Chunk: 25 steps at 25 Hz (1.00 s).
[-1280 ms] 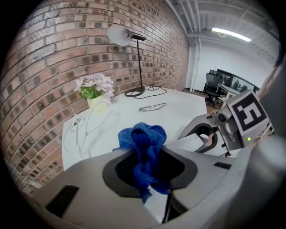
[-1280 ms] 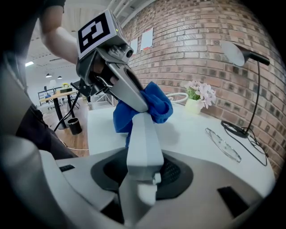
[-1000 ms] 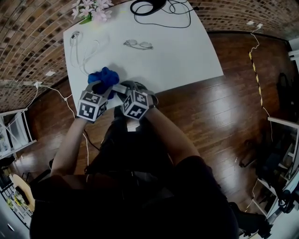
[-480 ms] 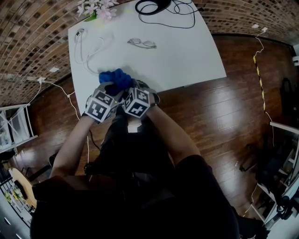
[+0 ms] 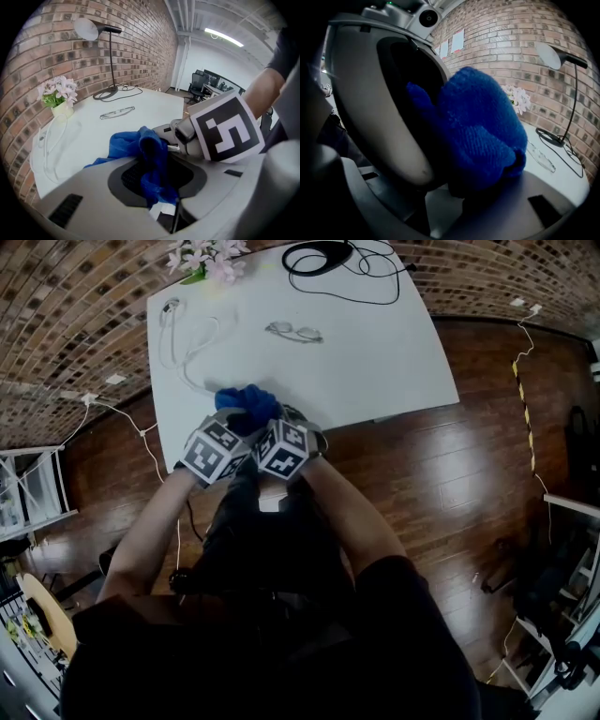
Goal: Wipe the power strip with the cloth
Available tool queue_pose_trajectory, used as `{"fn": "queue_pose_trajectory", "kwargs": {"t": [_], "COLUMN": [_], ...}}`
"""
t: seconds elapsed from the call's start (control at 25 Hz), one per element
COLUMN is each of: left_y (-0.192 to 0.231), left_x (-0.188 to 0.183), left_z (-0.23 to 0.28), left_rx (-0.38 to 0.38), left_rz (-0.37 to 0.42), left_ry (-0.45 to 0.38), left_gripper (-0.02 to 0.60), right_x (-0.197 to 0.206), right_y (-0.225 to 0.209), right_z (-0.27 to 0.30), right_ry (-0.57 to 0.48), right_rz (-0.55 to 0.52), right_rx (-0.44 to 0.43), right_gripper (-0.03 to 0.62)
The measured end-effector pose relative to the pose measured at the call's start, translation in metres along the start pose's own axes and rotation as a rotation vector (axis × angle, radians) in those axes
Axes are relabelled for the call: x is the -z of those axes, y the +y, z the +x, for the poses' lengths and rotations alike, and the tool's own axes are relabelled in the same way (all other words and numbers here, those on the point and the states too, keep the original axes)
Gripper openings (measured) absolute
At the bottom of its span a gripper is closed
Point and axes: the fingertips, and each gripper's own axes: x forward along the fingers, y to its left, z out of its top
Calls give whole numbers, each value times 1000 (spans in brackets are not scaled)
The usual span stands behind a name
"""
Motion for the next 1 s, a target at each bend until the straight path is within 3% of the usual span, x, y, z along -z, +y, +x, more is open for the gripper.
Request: {"fn": "queue_pose_trajectory", "kwargs": {"t": [0.28,0.48,0.72,0.92,1.0], "left_y": [-1,-10,0,3,3], "left_x": [0,-4,0,-4,-3], "left_z": [-1,-4,-5,-4,-5], "left_rx": [31,57,231,274,318], "left_rz": [16,115,-2,13,0], "left_ry": [-11,-9,-57,-71,-62], "left_gripper": [110,114,114,111,110], "right_x": [0,-2,-2,-3,-3], "right_y": [0,0,-1,-4,-2], "right_z": [1,-2,-2,-1,0], "right_ry": [-8,-27,-10,20,31], "right_rz": [-8,-30,8,78,111], "right_rx": [17,36,27,33,36], "right_gripper": [155,158,158,176,224]}}
